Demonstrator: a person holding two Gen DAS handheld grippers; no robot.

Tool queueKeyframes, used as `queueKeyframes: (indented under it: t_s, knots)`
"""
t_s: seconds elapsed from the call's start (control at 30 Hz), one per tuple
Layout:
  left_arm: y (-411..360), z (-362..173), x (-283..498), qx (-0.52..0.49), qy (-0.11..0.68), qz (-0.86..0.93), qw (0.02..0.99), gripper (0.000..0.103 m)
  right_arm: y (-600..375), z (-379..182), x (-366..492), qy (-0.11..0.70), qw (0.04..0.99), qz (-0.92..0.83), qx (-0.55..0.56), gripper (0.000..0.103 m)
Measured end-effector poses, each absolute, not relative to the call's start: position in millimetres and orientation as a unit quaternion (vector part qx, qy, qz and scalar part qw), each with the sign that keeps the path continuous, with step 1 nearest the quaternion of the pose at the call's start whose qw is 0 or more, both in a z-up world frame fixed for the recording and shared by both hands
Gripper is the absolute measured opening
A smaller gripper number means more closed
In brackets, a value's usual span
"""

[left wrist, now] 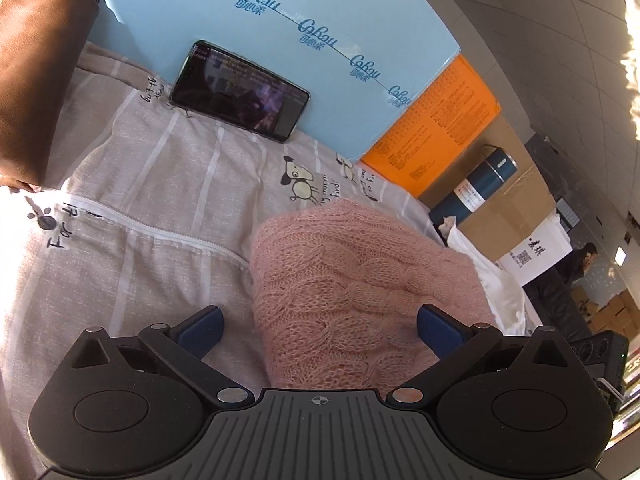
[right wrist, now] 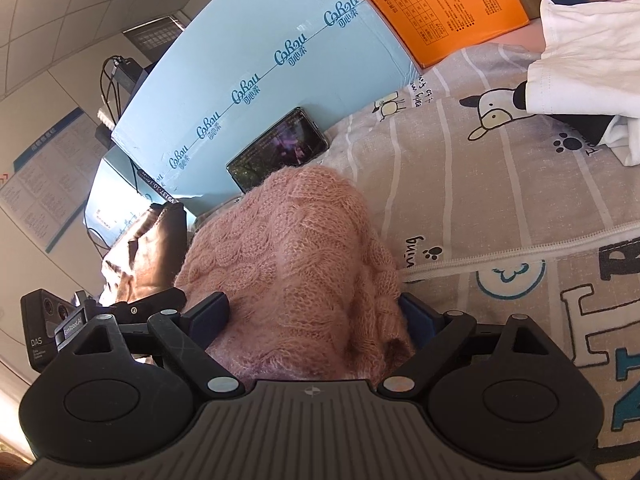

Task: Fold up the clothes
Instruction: 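Grasp the folded cardigan with both grippers and lift it off the sheet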

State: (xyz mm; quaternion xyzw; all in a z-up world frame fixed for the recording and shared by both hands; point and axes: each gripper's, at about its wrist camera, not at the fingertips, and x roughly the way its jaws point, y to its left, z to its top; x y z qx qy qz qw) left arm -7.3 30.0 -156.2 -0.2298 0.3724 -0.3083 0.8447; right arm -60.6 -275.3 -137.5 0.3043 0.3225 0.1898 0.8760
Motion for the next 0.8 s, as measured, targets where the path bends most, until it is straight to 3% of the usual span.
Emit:
queueKeyframes:
  t_s: [0.33, 0.43, 0.53, 0.6, 0.8]
  knots:
    - [15.1, -158.3, -14.6, -0.218, 0.343, -0.343, 0.847, 0.103, -260.8, -132.6, -67.3, 0.313, 0.87, 0.253, 0.283, 0.09]
    - [22.3, -155.1, -19.4, -0.24, 0.303, -0.342, 0.856, 0.102, -264.6, -133.6, -66.7, 0.299, 0.868, 0.256, 0.303, 0.08]
    - [23.8, -151.2, -25.3, -0.226, 0.272, -0.332, 0.875, 0.09, -266.7, -134.3, -65.9, 0.286, 0.868, 0.257, 0.315, 0.057]
    - [22.8, -150.6, -25.4, -0.212, 0.264, -0.323, 0.884, 0.074, -265.1, -134.1, -65.6, 0.276, 0.872, 0.259, 0.311, 0.052]
    - [30.0, -151.8, -20.2, -0.219, 0.252, -0.317, 0.888, 0.047, -260.0, -133.4, -64.0, 0.256, 0.886, 0.253, 0.292, 0.046]
